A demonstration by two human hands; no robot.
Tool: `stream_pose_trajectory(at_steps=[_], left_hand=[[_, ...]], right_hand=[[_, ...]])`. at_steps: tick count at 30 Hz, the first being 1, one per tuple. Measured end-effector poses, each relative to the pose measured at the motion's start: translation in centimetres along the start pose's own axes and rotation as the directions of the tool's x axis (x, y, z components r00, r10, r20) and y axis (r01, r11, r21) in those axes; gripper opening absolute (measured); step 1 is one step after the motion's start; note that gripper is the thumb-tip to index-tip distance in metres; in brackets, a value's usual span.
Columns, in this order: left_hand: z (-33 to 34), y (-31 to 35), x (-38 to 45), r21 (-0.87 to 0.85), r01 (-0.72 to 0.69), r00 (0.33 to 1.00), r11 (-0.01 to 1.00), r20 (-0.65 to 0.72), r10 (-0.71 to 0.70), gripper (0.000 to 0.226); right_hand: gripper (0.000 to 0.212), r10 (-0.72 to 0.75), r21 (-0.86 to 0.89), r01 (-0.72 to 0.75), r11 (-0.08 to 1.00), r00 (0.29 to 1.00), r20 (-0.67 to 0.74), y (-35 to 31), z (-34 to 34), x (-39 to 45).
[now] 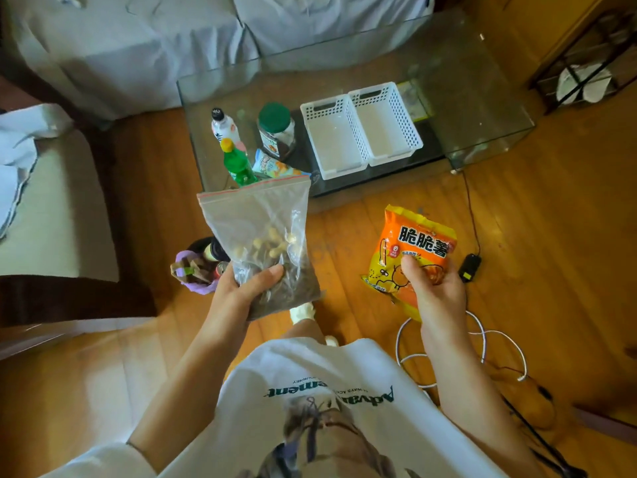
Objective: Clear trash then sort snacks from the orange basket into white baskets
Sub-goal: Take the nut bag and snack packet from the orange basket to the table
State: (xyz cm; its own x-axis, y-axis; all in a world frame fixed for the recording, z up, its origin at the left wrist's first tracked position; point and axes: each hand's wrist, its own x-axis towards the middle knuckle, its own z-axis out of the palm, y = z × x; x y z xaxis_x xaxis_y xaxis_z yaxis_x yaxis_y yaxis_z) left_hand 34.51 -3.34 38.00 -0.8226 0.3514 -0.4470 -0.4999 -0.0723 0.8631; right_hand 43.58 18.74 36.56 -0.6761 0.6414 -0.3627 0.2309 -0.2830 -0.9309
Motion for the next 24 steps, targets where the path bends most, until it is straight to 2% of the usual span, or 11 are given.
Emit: stream_pose_trajectory(at_steps=[7, 19, 24], left_hand=[[2.5, 2.5, 9.2, -0.035, -0.011, 1.0, 0.999, -0.022, 0.011, 0.024], [5.3, 12.0, 25.0, -0.044, -0.097, 0.995, 0.994, -0.036, 0.095, 0.024], [5.8, 13.8, 29.2, 0.0, -0.082, 0.994, 0.997, -0.074, 0.082, 0.027]], right_hand=[[0.042, -0.002, -0.022, 0.002, 1.0, 1.0, -0.003, -2.8, 1.5, 8.7], [0.029, -0.031, -0.079, 0.037, 0.996, 0.997, 0.074, -11.0, 8.0, 25.4], [0.046, 0.027, -0.085, -0.018, 0.996, 0.994, 0.106, -12.0, 10.3, 30.6]])
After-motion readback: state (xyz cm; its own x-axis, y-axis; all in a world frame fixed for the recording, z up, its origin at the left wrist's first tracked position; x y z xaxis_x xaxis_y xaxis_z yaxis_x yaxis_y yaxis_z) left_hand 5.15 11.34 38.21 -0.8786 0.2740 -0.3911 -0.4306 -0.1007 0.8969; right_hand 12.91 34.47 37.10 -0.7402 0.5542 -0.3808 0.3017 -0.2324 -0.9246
